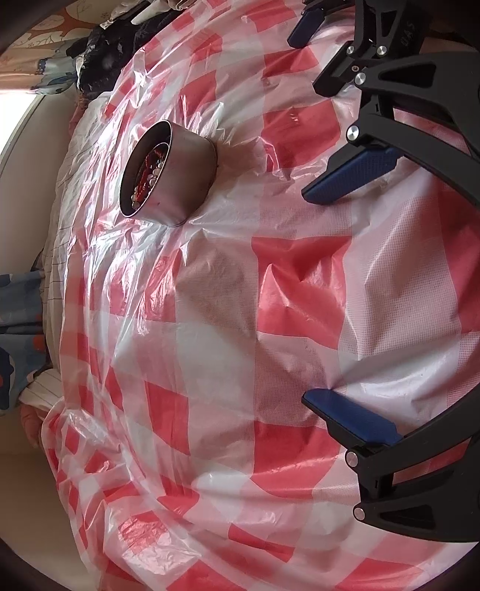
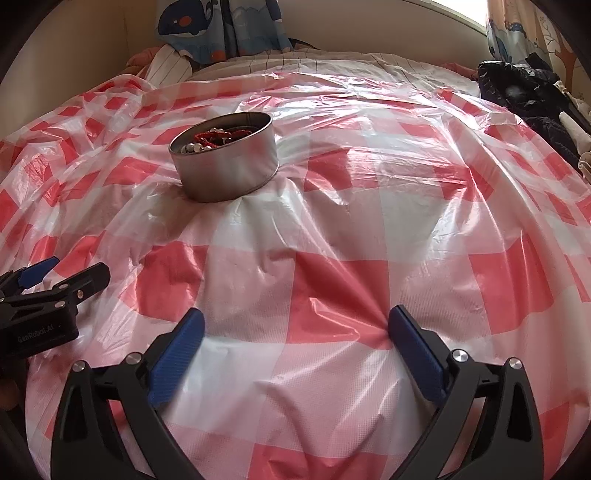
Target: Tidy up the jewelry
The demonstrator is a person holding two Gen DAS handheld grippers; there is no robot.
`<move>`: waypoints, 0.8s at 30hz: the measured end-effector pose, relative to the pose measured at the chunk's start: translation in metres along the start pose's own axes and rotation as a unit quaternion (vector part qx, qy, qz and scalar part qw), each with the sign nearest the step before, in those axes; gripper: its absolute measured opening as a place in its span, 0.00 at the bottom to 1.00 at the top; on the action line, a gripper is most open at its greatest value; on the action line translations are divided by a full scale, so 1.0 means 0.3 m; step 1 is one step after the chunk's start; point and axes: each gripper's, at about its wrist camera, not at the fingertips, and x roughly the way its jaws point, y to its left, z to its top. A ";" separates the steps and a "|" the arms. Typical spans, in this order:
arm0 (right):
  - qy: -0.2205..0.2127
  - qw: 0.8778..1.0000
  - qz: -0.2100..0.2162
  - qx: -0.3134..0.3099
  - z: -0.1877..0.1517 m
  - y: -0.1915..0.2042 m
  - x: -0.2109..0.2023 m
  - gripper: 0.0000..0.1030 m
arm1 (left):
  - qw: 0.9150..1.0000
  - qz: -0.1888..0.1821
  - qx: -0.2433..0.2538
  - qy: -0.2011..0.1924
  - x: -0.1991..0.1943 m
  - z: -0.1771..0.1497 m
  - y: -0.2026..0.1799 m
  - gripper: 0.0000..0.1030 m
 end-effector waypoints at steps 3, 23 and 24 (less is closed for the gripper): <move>-0.001 1.000 -0.002 0.000 0.001 0.002 0.003 0.93 | 1.000 0.001 0.001 0.000 0.003 -0.001 -0.001 0.93; 0.002 1.000 -0.011 -0.003 0.003 0.014 0.008 0.93 | 1.000 0.009 0.006 0.004 0.015 -0.003 -0.010 0.93; 0.002 1.000 -0.011 -0.003 0.002 0.014 0.007 0.93 | 1.000 0.009 0.006 0.004 0.014 -0.003 -0.009 0.93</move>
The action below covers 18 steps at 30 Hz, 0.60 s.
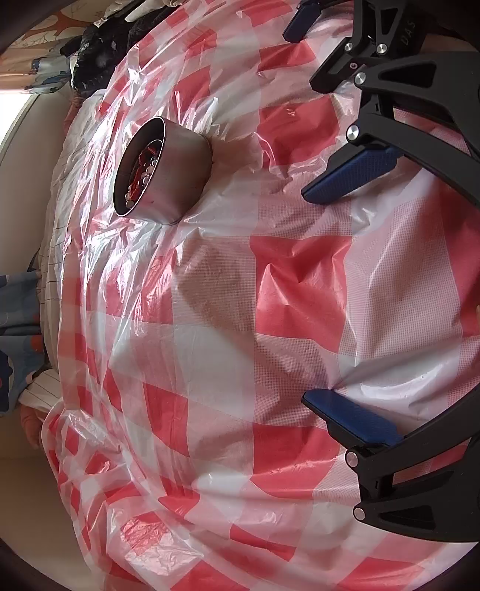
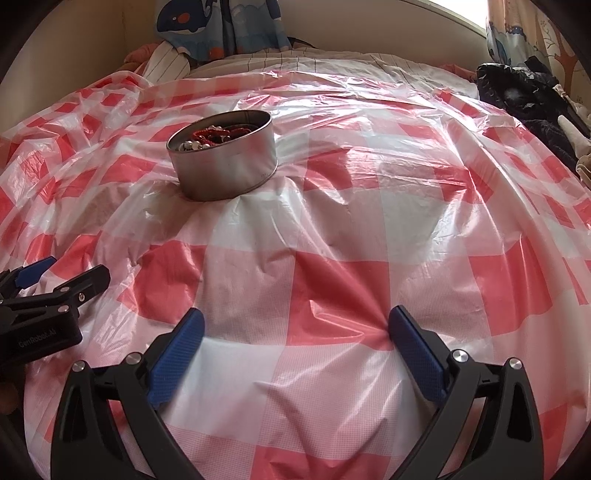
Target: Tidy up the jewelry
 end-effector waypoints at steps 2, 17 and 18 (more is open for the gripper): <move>0.000 1.000 0.000 0.000 0.000 0.000 0.000 0.93 | 1.000 0.001 0.000 0.001 0.001 -0.001 0.000 0.93; -0.008 1.000 0.003 0.000 0.001 0.002 -0.005 0.93 | 1.000 0.001 0.000 0.004 0.004 0.000 0.001 0.93; -0.008 1.000 0.002 0.000 0.002 0.002 -0.005 0.93 | 1.000 0.001 0.000 0.004 0.005 0.001 0.002 0.93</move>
